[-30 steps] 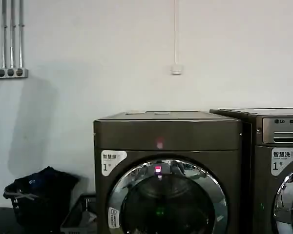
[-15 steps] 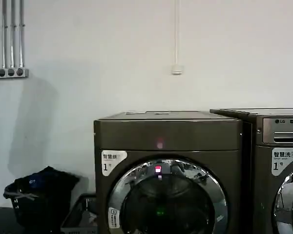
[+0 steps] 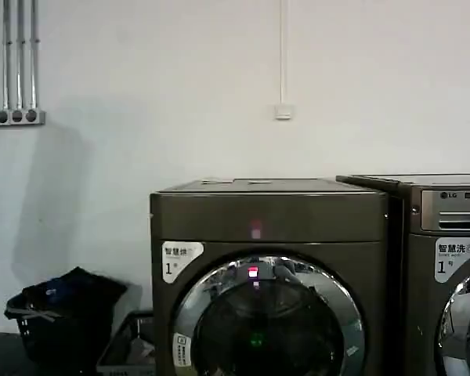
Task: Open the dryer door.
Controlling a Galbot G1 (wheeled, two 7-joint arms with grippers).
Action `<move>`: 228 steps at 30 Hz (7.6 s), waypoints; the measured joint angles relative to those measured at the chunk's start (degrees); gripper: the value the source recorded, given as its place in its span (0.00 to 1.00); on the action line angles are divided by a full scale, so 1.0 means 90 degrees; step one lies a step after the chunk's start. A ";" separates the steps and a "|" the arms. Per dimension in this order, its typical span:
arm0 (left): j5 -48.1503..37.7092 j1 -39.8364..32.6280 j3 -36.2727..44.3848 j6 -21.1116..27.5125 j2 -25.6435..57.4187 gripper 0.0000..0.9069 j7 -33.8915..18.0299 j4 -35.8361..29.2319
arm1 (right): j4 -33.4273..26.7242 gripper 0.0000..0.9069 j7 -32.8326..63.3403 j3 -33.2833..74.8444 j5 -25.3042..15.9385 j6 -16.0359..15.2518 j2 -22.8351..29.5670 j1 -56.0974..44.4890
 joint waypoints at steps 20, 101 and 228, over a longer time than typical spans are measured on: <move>0.0057 0.0151 -0.0370 -0.0430 -0.0251 1.00 0.0004 -0.0014 | -0.3026 1.00 -0.0651 -0.3440 0.0359 0.0055 0.1703 0.3524; 0.0661 -0.0832 -0.0883 -0.1810 0.0800 1.00 0.1841 0.1298 | -0.3972 1.00 -0.2295 -0.4447 0.1086 -0.0861 0.2441 0.4644; -0.0645 -0.9885 0.7467 -0.6637 0.1442 1.00 0.5950 0.8692 | 0.0479 1.00 0.0769 1.0199 0.1546 -0.2406 0.1947 -0.5849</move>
